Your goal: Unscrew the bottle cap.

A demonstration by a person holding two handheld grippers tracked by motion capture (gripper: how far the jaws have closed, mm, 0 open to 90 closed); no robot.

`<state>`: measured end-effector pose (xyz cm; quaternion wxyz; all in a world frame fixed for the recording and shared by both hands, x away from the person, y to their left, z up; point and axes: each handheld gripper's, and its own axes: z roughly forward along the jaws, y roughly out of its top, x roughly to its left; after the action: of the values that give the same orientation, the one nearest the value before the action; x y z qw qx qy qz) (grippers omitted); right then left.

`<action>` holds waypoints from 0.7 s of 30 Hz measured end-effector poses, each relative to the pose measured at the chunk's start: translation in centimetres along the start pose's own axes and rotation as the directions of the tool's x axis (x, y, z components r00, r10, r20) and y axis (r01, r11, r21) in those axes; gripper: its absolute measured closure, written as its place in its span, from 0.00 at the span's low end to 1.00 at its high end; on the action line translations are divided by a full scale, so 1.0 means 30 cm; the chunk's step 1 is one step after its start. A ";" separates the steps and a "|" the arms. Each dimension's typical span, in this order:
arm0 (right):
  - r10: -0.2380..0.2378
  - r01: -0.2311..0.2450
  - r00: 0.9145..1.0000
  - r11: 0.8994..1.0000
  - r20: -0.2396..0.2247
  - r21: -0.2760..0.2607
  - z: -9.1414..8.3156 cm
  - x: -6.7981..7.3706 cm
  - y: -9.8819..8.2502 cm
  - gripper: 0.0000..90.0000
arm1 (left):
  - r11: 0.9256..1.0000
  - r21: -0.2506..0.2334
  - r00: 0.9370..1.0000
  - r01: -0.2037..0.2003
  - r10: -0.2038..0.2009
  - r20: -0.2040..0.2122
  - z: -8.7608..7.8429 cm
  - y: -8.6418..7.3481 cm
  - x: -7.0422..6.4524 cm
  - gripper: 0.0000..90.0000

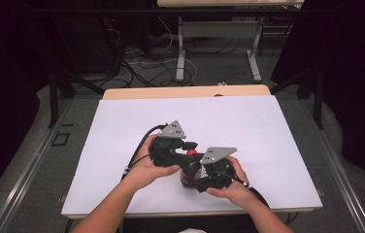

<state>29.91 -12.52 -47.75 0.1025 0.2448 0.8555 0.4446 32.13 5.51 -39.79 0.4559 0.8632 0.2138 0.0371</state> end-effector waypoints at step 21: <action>0.006 -0.006 0.998 1.000 0.060 0.006 0.001 -0.007 -0.004 0.34 | 0.997 -0.015 0.970 0.075 -0.077 -0.232 0.034 0.019 -0.071 0.68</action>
<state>30.06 -12.66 -47.86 0.1263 0.2610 0.8526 0.4348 30.66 3.58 -39.65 0.4314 0.8427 0.2985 0.1210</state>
